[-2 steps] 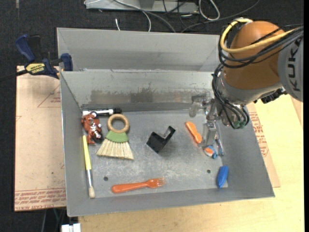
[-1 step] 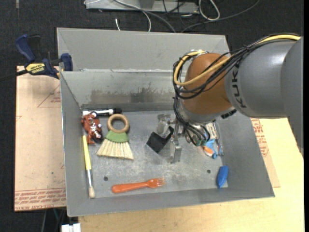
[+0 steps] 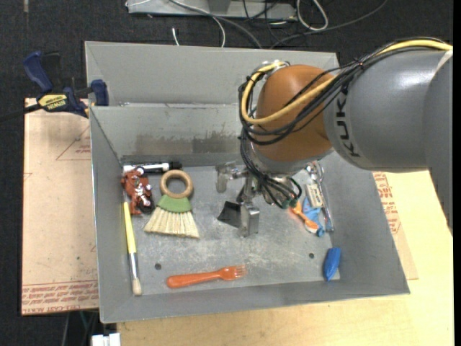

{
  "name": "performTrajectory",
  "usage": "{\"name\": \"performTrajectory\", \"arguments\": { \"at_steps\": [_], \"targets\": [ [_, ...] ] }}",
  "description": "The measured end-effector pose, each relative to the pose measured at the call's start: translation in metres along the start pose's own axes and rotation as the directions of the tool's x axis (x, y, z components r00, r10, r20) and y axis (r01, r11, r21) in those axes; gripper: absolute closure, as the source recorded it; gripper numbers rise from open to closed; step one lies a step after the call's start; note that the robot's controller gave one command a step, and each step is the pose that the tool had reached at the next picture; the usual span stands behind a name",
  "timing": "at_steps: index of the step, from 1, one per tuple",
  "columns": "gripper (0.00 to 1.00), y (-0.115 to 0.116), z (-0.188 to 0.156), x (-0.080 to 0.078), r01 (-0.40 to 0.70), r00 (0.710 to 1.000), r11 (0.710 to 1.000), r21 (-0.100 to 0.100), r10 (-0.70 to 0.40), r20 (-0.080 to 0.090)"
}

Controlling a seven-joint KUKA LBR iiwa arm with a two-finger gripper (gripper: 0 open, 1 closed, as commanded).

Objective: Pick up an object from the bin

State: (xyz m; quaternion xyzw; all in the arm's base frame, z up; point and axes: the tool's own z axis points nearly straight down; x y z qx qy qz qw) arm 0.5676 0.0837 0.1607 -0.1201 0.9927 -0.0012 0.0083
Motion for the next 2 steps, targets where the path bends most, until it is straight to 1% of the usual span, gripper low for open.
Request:
{"name": "performTrajectory", "arguments": {
  "at_steps": [1, 2],
  "targets": [
    [0.0, -0.006, 0.055, -0.009, -0.062, 0.998, 0.998, -0.004, 0.061, -0.017],
    [0.0, -0.021, 0.069, -0.009, 0.156, 0.988, 0.988, -0.004, -0.156, -0.005]
  ]
}}
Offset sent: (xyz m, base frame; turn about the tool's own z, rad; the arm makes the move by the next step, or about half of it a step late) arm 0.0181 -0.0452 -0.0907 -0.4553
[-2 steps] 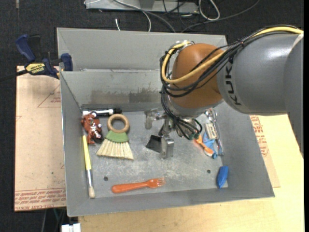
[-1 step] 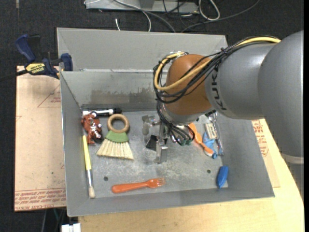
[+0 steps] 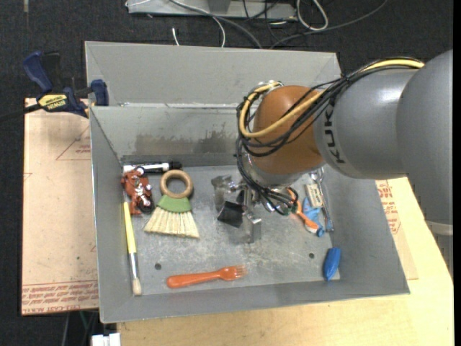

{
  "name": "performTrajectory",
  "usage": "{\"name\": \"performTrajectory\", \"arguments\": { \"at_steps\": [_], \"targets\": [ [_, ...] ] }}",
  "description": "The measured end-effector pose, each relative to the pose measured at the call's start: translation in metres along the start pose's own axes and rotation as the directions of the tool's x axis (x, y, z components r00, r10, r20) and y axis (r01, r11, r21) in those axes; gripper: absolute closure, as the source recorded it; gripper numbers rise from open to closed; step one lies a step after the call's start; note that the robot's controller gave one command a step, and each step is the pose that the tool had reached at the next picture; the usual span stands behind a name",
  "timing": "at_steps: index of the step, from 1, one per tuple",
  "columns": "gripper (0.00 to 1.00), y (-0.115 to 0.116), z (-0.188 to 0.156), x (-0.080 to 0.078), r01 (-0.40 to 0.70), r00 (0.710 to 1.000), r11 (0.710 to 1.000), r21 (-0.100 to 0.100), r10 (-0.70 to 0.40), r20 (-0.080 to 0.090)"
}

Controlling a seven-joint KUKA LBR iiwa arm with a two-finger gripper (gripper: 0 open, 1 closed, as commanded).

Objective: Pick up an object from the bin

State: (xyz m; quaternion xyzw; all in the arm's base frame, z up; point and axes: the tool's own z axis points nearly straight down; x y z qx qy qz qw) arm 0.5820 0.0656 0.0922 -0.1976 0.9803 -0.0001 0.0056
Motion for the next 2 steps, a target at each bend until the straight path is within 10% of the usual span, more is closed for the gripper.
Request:
{"name": "performTrajectory", "arguments": {
  "at_steps": [1, 2],
  "targets": [
    [1.0, -0.024, 0.0168, -0.002, -0.143, 0.99, 0.99, -0.007, 0.143, -0.011],
    [1.0, -0.024, 0.0165, -0.002, -0.143, 0.99, 0.99, -0.007, 0.143, -0.011]
  ]
}}
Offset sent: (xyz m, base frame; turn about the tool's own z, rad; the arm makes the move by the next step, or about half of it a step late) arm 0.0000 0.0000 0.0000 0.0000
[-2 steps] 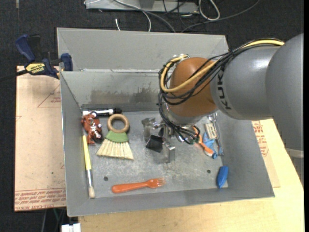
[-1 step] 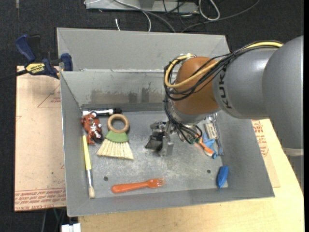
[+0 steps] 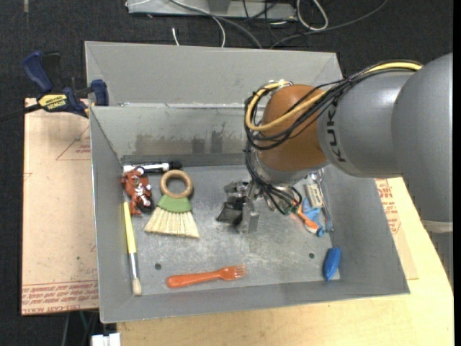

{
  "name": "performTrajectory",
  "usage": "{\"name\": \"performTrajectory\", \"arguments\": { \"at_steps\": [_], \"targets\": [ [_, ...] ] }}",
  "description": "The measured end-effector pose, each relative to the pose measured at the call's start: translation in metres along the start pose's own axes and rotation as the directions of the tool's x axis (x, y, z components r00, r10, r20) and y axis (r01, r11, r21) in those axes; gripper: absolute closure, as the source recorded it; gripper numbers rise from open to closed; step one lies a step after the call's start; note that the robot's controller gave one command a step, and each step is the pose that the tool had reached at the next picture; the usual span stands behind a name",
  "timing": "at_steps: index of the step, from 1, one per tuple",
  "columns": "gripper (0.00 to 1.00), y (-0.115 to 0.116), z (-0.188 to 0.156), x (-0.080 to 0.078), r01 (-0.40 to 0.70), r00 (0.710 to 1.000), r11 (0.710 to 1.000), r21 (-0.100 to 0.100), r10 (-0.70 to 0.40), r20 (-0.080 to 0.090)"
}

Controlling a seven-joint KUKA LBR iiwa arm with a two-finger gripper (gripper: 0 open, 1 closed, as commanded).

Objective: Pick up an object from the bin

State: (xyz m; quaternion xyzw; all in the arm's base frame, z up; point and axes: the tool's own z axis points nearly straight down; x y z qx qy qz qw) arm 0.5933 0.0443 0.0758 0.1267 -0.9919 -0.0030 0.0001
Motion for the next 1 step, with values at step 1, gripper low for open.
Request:
{"name": "performTrajectory", "arguments": {
  "at_steps": [1],
  "targets": [
    [1.0, 0.0004, -0.0468, 0.0024, 0.0, 1.0, 1.0, 0.0, 0.0, -0.006]
  ]
}}
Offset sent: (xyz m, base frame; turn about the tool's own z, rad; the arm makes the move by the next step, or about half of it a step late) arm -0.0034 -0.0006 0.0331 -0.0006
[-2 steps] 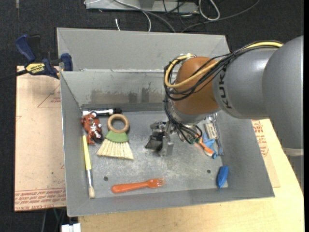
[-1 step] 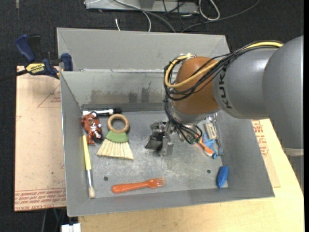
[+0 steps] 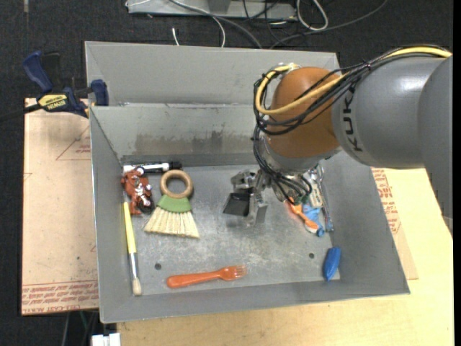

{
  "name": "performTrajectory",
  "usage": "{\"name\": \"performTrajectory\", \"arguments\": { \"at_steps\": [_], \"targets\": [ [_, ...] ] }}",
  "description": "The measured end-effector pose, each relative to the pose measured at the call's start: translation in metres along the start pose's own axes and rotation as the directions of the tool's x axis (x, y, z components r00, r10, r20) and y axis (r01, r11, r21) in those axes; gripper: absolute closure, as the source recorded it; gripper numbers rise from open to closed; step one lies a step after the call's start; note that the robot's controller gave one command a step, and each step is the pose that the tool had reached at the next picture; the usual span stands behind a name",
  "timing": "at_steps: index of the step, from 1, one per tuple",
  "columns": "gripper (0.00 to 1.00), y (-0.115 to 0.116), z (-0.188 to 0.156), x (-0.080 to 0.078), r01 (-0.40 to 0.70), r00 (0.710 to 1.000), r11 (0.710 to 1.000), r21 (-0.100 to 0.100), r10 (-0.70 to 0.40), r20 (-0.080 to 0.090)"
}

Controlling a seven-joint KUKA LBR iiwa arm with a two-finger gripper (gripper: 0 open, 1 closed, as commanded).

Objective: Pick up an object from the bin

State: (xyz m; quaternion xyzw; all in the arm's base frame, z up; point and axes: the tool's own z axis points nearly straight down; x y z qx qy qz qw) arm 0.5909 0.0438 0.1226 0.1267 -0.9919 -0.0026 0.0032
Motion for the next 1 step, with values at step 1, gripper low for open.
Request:
{"name": "performTrajectory", "arguments": {
  "at_steps": [1],
  "targets": [
    [1.0, -0.0003, -0.0514, -0.001, -0.001, 1.0, 1.0, 0.001, 0.001, 0.005]
  ]
}}
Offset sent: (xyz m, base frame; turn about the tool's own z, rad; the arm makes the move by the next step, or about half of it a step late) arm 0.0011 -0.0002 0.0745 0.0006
